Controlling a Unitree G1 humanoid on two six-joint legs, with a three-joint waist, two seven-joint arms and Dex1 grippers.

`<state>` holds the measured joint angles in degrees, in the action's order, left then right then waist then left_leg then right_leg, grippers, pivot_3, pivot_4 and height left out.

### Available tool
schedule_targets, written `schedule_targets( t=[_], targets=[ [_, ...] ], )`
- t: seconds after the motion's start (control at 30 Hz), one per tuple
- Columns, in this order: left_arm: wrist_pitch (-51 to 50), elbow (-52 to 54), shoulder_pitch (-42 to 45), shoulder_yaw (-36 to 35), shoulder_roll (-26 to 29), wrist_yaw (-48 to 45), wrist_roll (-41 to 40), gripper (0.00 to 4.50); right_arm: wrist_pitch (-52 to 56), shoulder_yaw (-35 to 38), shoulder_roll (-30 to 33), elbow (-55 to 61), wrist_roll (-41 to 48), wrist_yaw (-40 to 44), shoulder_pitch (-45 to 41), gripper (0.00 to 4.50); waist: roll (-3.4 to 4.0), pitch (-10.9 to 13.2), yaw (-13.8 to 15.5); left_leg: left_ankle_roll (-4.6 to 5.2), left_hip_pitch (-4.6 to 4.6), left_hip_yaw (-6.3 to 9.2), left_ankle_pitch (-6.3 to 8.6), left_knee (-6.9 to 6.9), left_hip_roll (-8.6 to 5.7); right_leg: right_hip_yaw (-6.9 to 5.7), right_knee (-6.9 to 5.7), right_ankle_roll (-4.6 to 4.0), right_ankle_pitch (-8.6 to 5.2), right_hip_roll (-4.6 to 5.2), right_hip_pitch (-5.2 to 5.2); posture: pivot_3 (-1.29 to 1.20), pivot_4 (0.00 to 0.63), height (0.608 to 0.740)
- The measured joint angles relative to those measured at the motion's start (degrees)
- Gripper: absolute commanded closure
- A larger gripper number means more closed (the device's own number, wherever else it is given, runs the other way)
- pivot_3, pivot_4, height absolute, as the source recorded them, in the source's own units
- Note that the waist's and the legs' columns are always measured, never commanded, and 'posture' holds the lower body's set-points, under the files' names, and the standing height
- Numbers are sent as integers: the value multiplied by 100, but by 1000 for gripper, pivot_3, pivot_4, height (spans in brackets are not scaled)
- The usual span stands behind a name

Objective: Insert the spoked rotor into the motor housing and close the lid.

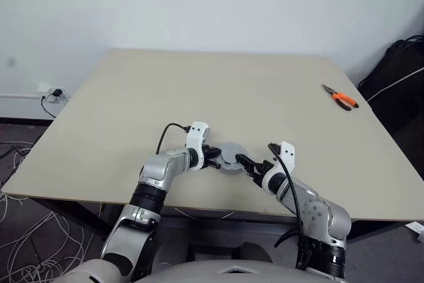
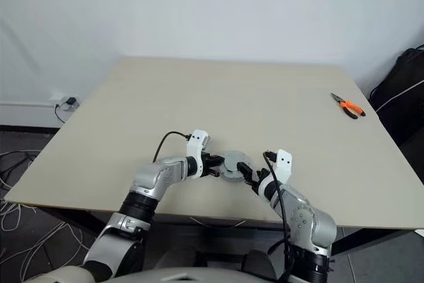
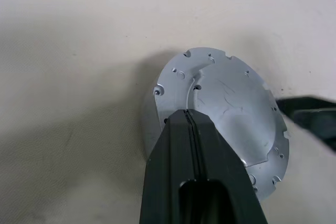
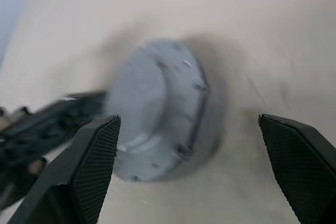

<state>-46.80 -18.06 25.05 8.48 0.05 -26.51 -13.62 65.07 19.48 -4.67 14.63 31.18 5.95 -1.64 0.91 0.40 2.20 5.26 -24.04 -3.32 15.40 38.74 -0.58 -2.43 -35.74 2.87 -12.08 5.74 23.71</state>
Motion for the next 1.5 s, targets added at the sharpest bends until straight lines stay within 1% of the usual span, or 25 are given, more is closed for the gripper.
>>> schedule_targets(
  t=[0.27,0.47,0.77,1.17,1.27,1.43,1.5],
  targets=[
    [4,22,-17,-4,24,7,2,4500,202,362,-14,-499,556,-255,-371,21,5,-1,-26,0,6,1,0,-13,0,-1,-1,0,0,0,1,0,0,740],
    [8,48,-41,-8,33,7,1,4500,273,577,-28,-755,990,-371,-462,21,4,-2,-45,0,7,0,0,-13,0,-1,0,0,0,0,0,0,0,740],
    [19,66,-57,-9,44,-3,1,4500,311,636,-38,-1150,1637,-404,-515,21,6,-2,-59,0,9,0,0,-19,0,-1,0,0,0,0,-1,0,0,740],
    [76,72,-73,-13,81,-9,6,4500,136,700,-45,-1514,2200,-478,-492,21,6,-1,-101,0,14,1,0,-32,0,0,2,0,0,0,0,0,0,740],
    [88,73,-72,-14,94,-2,6,4500,134,693,-45,-1593,2294,-481,-474,665,6,-1,-106,0,16,1,-1,-40,0,-2,3,-1,0,0,1,0,0,740],
    [105,80,-78,-32,136,30,16,4500,199,688,-46,-1559,2600,-530,-317,2272,8,0,-107,0,13,0,-2,-57,0,-1,18,-6,-4,-1,5,0,0,740],
    [108,72,-100,-95,174,47,21,4500,266,647,-46,-1377,2774,-538,-260,2804,9,-2,-111,0,12,0,-2,-62,0,-1,27,-7,-4,-1,4,0,0,740]
  ],
)
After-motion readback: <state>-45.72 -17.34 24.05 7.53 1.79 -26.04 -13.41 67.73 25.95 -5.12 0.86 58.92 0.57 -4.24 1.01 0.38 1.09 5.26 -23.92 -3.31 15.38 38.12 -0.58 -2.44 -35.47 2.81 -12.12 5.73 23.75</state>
